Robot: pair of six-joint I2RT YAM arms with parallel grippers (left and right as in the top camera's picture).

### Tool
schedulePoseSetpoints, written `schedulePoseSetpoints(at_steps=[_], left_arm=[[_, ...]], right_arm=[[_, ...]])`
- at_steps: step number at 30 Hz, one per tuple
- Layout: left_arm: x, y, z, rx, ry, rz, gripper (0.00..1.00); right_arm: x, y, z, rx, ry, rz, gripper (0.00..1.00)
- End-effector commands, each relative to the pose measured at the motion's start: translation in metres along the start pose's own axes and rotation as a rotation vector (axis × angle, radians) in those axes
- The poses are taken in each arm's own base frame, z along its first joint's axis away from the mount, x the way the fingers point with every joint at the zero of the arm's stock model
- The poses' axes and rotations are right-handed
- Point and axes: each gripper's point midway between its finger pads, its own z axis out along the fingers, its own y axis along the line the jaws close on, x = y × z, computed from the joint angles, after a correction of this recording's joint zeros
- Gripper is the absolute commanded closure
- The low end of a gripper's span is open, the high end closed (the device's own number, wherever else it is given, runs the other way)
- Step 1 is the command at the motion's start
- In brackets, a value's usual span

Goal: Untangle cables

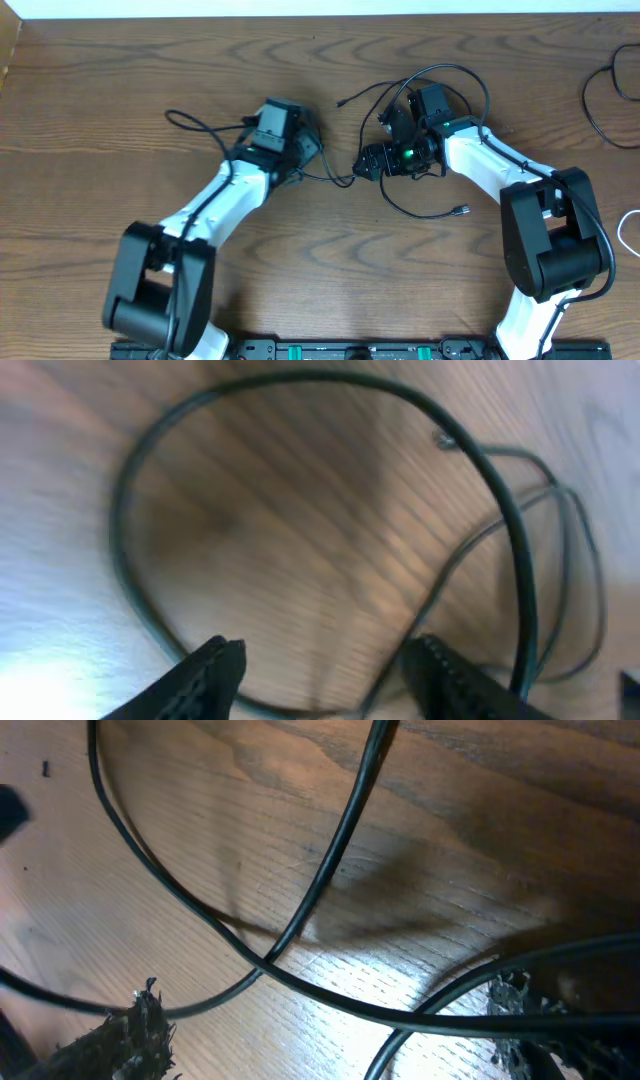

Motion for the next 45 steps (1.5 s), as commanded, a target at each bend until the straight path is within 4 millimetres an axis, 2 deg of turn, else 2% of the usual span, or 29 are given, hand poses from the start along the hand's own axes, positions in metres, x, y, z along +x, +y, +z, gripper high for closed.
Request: schedulePoseSetpoints(at_steps=[1,5,8,12,15,19,22,24,26,30,36,37,40,42,45], left_arm=[[0.016,-0.03,0.009,0.085,0.009,0.023,0.44],[0.031,-0.06,0.015,0.182,-0.002,0.074,0.44],[0.036,-0.066,0.017,0.187,-0.024,0.091,0.44],[0.029,-0.06,0.018,0.148,-0.081,0.094,0.44],[0.024,-0.057,0.018,0.139,-0.09,0.138,0.44],[0.029,-0.053,0.018,0.162,-0.007,0.292,0.43],[0.03,-0.031,0.014,0.11,0.059,0.33,0.43],[0.028,-0.012,0.01,0.047,0.088,0.34,0.38],[0.024,0.012,0.002,-0.027,0.122,0.343,0.33],[0.016,0.032,-0.013,-0.086,0.141,0.298,0.3],[-0.004,0.028,-0.043,-0.063,0.085,0.338,0.29],[-0.015,0.026,-0.056,-0.061,0.042,0.333,0.27],[-0.033,0.024,-0.075,-0.052,-0.032,0.318,0.25],[-0.042,0.025,-0.086,-0.052,-0.071,0.308,0.25],[-0.057,0.027,-0.102,-0.052,-0.127,0.296,0.25]], right_arm=[[0.01,-0.005,0.005,0.022,0.035,-0.03,0.01],[0.017,-0.005,0.005,0.024,0.062,-0.046,0.01],[0.022,-0.006,0.004,0.024,0.08,-0.07,0.01],[0.025,-0.01,0.003,0.033,0.094,-0.08,0.01],[0.027,-0.025,-0.001,0.1,0.102,-0.058,0.01],[0.026,-0.035,-0.009,0.084,0.09,0.076,0.01],[0.018,-0.031,-0.017,-0.017,0.06,0.147,0.01],[0.013,-0.031,-0.022,-0.062,0.039,0.204,0.01],[0.008,-0.034,-0.027,-0.087,0.022,0.303,0.01],[0.006,-0.035,-0.028,-0.094,0.012,0.321,0.01],[-0.006,-0.023,-0.023,-0.12,-0.017,0.379,0.01],[-0.011,-0.014,-0.024,-0.153,-0.031,0.36,0.01],[-0.022,-0.008,-0.027,-0.166,-0.069,0.329,0.01],[-0.028,-0.01,-0.027,-0.151,-0.096,0.313,0.01],[-0.026,-0.026,-0.019,-0.005,-0.113,0.363,0.01]])
